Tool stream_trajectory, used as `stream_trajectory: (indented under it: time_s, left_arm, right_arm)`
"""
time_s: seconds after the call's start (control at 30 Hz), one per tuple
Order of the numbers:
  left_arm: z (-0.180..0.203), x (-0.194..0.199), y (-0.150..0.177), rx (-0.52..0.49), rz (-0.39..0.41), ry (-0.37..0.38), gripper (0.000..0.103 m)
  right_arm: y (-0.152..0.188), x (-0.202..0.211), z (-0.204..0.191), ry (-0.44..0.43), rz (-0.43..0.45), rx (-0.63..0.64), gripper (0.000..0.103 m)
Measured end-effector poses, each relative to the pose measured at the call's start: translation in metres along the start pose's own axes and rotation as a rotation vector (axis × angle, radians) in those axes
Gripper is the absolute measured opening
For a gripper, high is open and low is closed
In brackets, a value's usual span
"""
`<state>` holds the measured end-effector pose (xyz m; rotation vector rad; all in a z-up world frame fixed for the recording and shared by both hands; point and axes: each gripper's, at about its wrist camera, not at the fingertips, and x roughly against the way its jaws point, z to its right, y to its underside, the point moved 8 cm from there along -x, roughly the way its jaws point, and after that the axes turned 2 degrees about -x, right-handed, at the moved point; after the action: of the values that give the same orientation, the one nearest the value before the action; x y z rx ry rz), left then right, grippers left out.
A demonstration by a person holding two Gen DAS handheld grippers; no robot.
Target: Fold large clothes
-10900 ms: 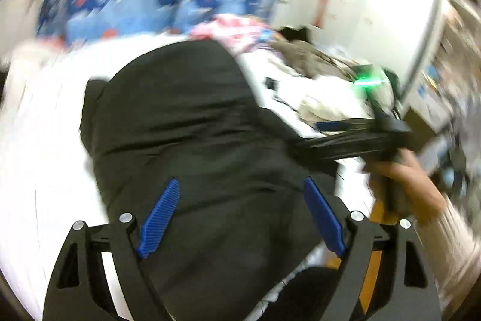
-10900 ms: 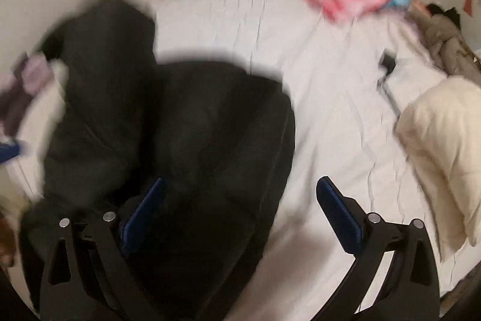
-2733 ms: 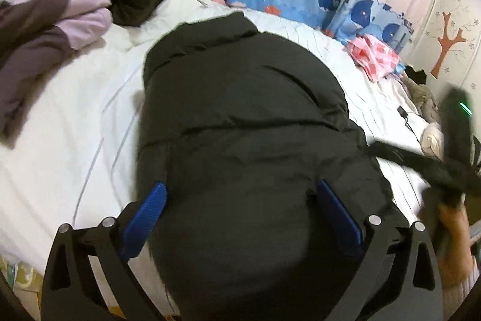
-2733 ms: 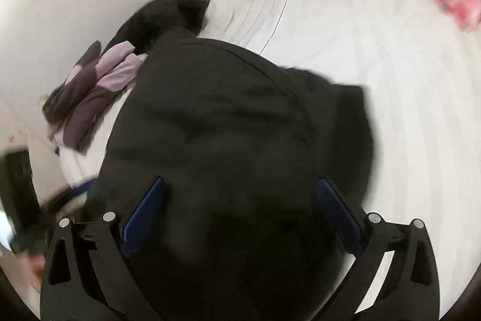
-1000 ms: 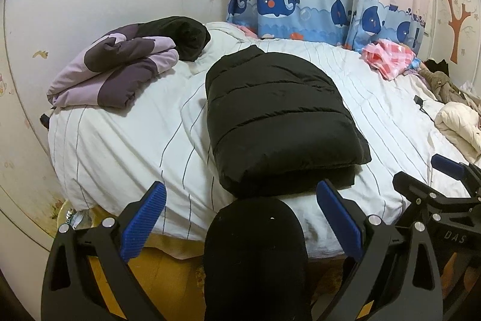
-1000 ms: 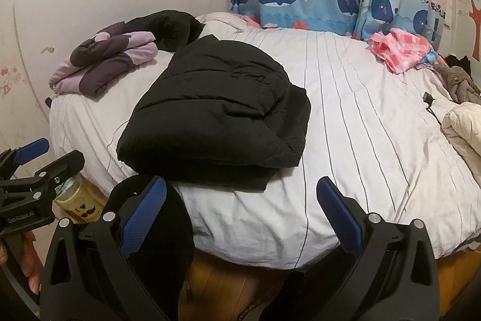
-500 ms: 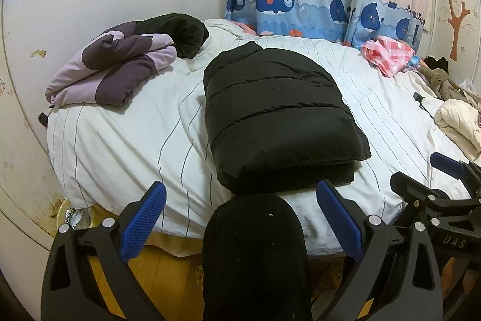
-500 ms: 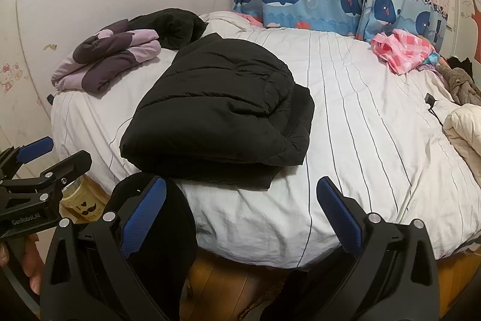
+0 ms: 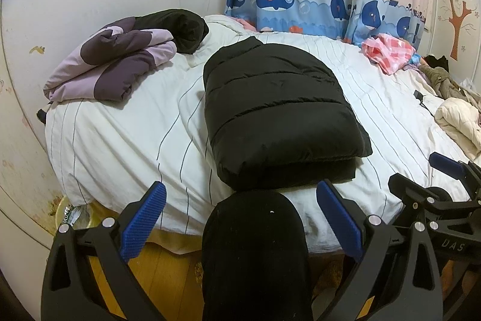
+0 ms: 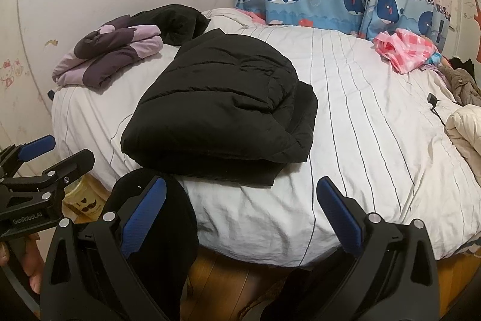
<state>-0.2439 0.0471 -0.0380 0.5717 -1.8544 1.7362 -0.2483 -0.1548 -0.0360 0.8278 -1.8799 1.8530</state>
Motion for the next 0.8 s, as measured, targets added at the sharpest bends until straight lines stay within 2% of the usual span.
stream_trajectory:
  time_s: [0.8]
  left_arm:
    - [-0.0006, -0.0005, -0.0004, -0.003, 0.000, -0.003, 0.096]
  right_arm:
    - [0.0006, -0.0021, -0.0003, -0.003, -0.003, 0.001, 0.097]
